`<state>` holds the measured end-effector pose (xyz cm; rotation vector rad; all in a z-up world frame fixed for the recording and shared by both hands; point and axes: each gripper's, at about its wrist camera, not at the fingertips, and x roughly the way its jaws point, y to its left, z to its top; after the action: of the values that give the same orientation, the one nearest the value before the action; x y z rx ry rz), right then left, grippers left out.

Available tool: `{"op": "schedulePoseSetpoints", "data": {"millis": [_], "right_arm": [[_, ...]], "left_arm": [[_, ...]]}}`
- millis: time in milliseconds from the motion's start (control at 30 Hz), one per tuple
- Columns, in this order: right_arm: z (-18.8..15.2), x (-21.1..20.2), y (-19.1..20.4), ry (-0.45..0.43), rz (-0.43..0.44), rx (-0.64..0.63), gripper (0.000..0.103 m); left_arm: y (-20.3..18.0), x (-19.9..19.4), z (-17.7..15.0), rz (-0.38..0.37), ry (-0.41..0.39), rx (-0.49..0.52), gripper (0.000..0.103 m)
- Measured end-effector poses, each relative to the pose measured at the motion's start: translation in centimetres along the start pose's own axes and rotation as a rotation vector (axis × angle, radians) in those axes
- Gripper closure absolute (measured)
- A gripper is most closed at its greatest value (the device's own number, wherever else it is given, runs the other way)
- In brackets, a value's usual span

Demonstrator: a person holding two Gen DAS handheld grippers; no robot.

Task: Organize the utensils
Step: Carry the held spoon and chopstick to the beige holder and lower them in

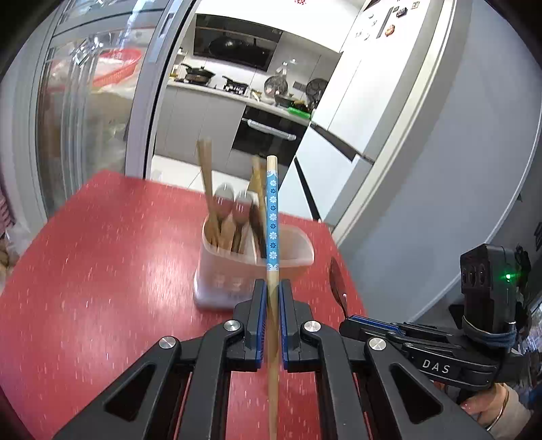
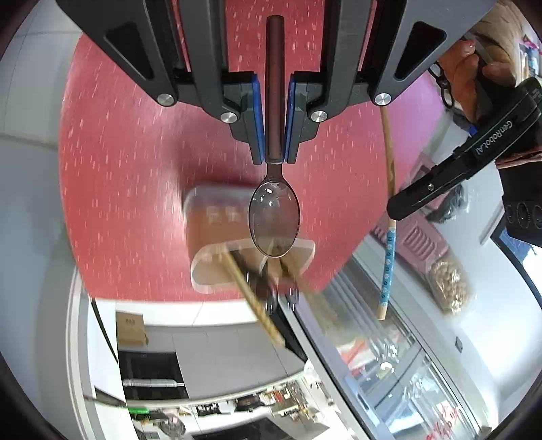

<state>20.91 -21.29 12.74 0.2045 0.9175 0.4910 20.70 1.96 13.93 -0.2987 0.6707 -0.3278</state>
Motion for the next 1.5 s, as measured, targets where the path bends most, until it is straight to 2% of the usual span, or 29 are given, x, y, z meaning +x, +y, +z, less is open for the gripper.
{"op": "schedulePoseSetpoints", "data": {"millis": [367,667,967,1200,1500], "right_arm": [[9.0,1.7,-0.4,-0.14,-0.004,-0.08,0.091],[13.9,5.9,-0.4,-0.217,-0.009,-0.132,0.091],[13.6,10.1,-0.5,-0.286,-0.109,-0.211,0.091],[12.3,11.4,-1.0,-0.327,-0.149,-0.245,0.091],[9.5,11.1,-0.3,-0.356,-0.192,-0.331,0.091]], "left_arm": [[0.6,5.5,8.7,0.018,-0.098,0.018,0.068],[1.5,10.4,11.7,0.068,-0.149,0.044,0.068],[2.4,13.8,11.4,0.14,-0.224,0.061,0.068],[3.2,14.8,10.1,0.17,-0.297,0.06,0.068],[2.2,14.9,7.7,0.214,-0.281,0.127,0.068]]}}
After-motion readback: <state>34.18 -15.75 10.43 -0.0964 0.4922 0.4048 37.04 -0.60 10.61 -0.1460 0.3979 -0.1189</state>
